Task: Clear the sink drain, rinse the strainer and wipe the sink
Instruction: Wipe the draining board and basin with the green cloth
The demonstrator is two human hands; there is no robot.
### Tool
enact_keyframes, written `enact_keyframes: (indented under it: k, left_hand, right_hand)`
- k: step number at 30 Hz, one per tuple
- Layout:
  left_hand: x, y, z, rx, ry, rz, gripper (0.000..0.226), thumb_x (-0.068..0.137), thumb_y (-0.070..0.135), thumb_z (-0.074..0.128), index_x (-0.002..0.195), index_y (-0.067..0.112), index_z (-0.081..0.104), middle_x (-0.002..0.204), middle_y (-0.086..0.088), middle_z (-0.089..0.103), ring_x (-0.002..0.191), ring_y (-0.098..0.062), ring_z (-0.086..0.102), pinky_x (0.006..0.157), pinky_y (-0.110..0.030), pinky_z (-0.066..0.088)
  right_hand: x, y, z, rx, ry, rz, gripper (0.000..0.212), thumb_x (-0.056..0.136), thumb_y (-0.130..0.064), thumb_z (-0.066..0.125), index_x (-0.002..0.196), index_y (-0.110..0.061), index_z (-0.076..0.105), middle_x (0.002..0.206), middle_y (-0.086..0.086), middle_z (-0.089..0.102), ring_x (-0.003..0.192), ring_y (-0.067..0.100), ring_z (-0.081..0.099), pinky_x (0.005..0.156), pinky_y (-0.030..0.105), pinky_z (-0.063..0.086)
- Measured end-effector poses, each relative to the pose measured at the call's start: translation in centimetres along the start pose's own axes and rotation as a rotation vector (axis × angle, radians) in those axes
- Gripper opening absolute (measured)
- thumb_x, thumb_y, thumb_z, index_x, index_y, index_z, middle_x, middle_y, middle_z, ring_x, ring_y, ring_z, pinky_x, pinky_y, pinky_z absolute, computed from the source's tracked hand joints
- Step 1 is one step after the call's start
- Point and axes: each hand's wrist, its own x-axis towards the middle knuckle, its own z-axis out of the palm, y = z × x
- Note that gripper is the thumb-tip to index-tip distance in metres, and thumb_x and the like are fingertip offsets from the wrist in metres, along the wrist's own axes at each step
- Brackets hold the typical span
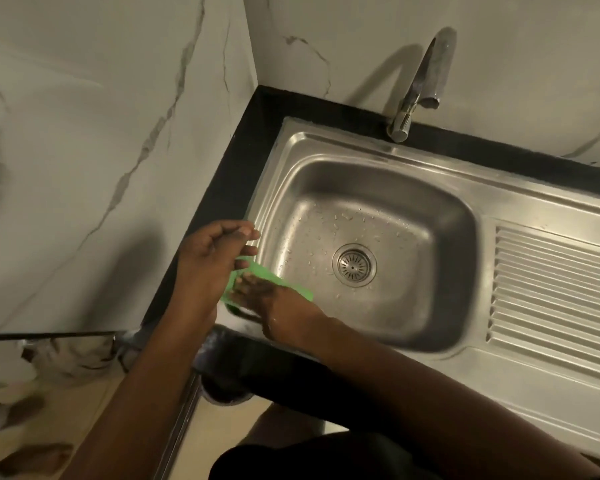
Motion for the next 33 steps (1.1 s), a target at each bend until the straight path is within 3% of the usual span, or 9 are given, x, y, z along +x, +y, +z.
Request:
enact_keyframes:
  k: [2,4,8,12,15,26,29,33]
  left_hand:
    - [-0.4,0.2,0.2,0.011,-0.013,0.013,0.020,0.092,0.034,0.069,0.105,0.026,0.081,0.105,-0.002,0.083,0.096,-0.023,0.079,0.077,-0.030,0.060]
    - [-0.8,0.3,0.4,0.019,-0.023,0.029,0.020,0.092,0.034,0.069,0.105,0.026,0.081,0.105,-0.001,0.083,0.096,-0.024,0.080,0.078,-0.032,0.060]
    - [-1.9,0.6,1.0,0.029,-0.017,0.053,0.015,0.098,0.021,0.068,0.106,0.020,0.080,0.103,-0.002,0.083,0.093,-0.022,0.079,0.082,-0.035,0.063]
    - [-2.7,1.0,1.4,0.045,0.000,0.065,0.014,0.100,0.016,0.067,0.106,0.016,0.079,0.102,-0.003,0.083,0.092,-0.024,0.079,0.084,-0.038,0.063]
    - [-3.5,1.0,2.0,0.044,-0.003,0.064,0.013,0.100,0.017,0.067,0.105,0.017,0.079,0.103,-0.004,0.083,0.094,-0.026,0.079,0.084,-0.037,0.062]
    - [-7.2,1.3,6.5,0.103,-0.118,0.102,0.012,0.099,0.023,0.070,0.098,0.029,0.080,0.103,0.000,0.083,0.092,-0.022,0.079,0.080,-0.033,0.062]
    - [-8.3,1.3,7.4,0.121,-0.147,0.109,0.011,0.100,0.022,0.069,0.102,0.025,0.079,0.103,-0.001,0.083,0.094,-0.024,0.079,0.081,-0.034,0.062]
    - [-9.8,1.4,8.4,0.144,-0.166,0.119,0.012,0.102,0.020,0.067,0.106,0.018,0.078,0.104,-0.002,0.082,0.096,-0.026,0.078,0.084,-0.038,0.062]
  right_hand:
    - [-0.7,-0.8,0.5,-0.060,-0.072,-0.019,0.060,0.107,-0.007,0.046,0.164,-0.012,0.025,0.173,0.010,0.015,0.162,0.023,0.010,0.127,0.027,0.001]
    - [-1.2,-1.3,0.7,-0.107,-0.098,-0.019,0.062,0.108,-0.008,0.045,0.165,-0.014,0.022,0.174,0.008,0.016,0.162,0.020,0.012,0.125,0.026,0.002]
    - [-3.6,-2.0,0.1,-0.118,-0.187,0.008,0.074,0.101,-0.004,0.051,0.166,-0.021,0.021,0.175,0.003,0.013,0.160,0.018,0.017,0.128,0.034,0.019]
    - [-8.4,-1.0,-1.4,-0.079,-0.204,0.058,0.078,0.090,-0.003,0.054,0.163,-0.025,0.035,0.172,-0.001,0.026,0.154,0.021,0.036,0.119,0.040,0.039]
    - [-13.0,0.4,-1.8,-0.054,-0.205,0.146,0.078,0.088,-0.008,0.056,0.161,-0.029,0.038,0.170,-0.006,0.032,0.150,0.021,0.041,0.115,0.038,0.043]
    - [-29.8,5.3,-2.8,-0.151,-0.144,0.369,0.065,0.085,-0.019,0.056,0.146,-0.042,0.054,0.147,-0.008,0.061,0.135,0.017,0.058,0.111,0.035,0.046]
    - [-32.5,6.5,-3.5,-0.208,-0.166,0.392,0.056,0.093,-0.024,0.058,0.144,-0.047,0.053,0.146,-0.014,0.061,0.133,0.012,0.058,0.106,0.027,0.043]
    - [-35.3,7.0,-5.8,-0.348,-0.200,0.411,0.048,0.091,-0.027,0.051,0.133,-0.047,0.064,0.134,-0.018,0.068,0.122,0.010,0.065,0.097,0.027,0.050]
